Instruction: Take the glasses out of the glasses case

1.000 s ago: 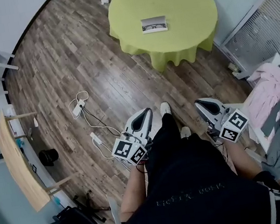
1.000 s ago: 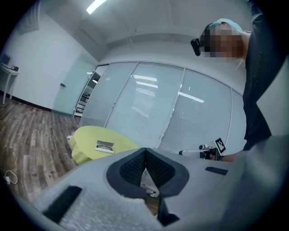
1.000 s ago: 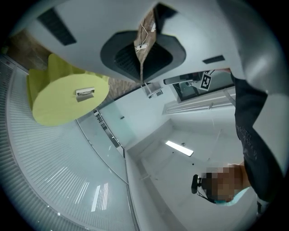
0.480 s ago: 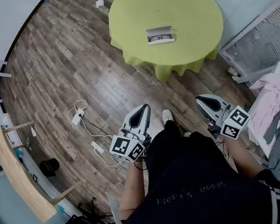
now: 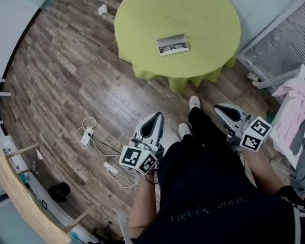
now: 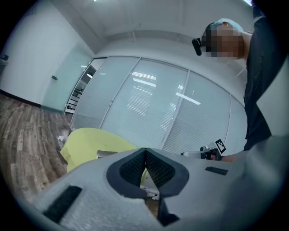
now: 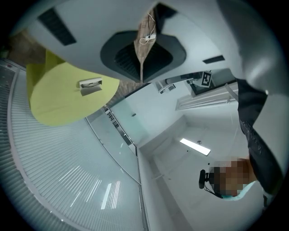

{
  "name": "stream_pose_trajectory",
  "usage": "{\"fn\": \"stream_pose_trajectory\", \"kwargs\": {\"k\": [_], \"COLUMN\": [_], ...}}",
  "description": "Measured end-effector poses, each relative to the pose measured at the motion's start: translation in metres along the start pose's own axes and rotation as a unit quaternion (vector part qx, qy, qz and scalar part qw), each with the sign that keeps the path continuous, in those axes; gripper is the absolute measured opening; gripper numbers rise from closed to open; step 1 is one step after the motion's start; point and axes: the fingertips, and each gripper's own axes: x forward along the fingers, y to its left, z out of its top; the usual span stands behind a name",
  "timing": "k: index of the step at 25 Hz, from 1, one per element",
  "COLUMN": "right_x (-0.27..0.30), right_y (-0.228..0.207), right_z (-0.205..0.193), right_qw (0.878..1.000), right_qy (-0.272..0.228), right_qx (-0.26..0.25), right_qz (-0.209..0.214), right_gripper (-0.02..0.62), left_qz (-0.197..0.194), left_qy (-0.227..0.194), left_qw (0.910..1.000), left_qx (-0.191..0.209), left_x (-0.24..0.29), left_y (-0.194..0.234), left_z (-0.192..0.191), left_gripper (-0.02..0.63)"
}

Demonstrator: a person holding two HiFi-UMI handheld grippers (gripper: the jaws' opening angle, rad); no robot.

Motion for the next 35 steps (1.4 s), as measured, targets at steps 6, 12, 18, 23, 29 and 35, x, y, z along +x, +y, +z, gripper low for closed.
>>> {"fn": "stream_pose_trajectory", "kwargs": {"k": [6, 12, 18, 23, 29, 35], "right_x": [0.020, 0.048, 0.073, 0.100, 0.137, 0.160], "right_y": [-0.017, -0.030, -0.058, -0.090, -0.130, -0.169], "right_z": [0.004, 0.020, 0.040, 0.060, 0.089, 0.112], "right_qw": [1.000, 1.000, 1.000, 0.999, 0.998, 0.997], "right_qy": [-0.004, 0.000, 0.003, 0.015, 0.030, 0.040], "right_qx": [0.007, 0.009, 0.017, 0.025, 0.033, 0.037], "right_qz": [0.006, 0.016, 0.020, 0.024, 0.040, 0.046], "right_gripper": [0.037, 0.037, 0.037, 0.037, 0.037, 0.037], "left_qz": [0.004, 0.010, 0.015, 0.018, 0.036, 0.040], "left_qy": [-0.002, 0.002, -0.004, 0.000, 0.004, 0.020], "left_qw": [1.0000, 0.9999, 0.9999, 0.9998, 0.9993, 0.9990], "left_qx": [0.006, 0.005, 0.002, 0.010, 0.003, 0.001], "left_x": [0.015, 0.028, 0.062, 0.096, 0.137, 0.183], "left_y": [0.015, 0.035, 0.052, 0.074, 0.106, 0.121], "left_z": [0.009, 0.021, 0.037, 0.054, 0.072, 0.092], "left_gripper": [0.017, 0.017, 0.017, 0.017, 0.017, 0.017]}}
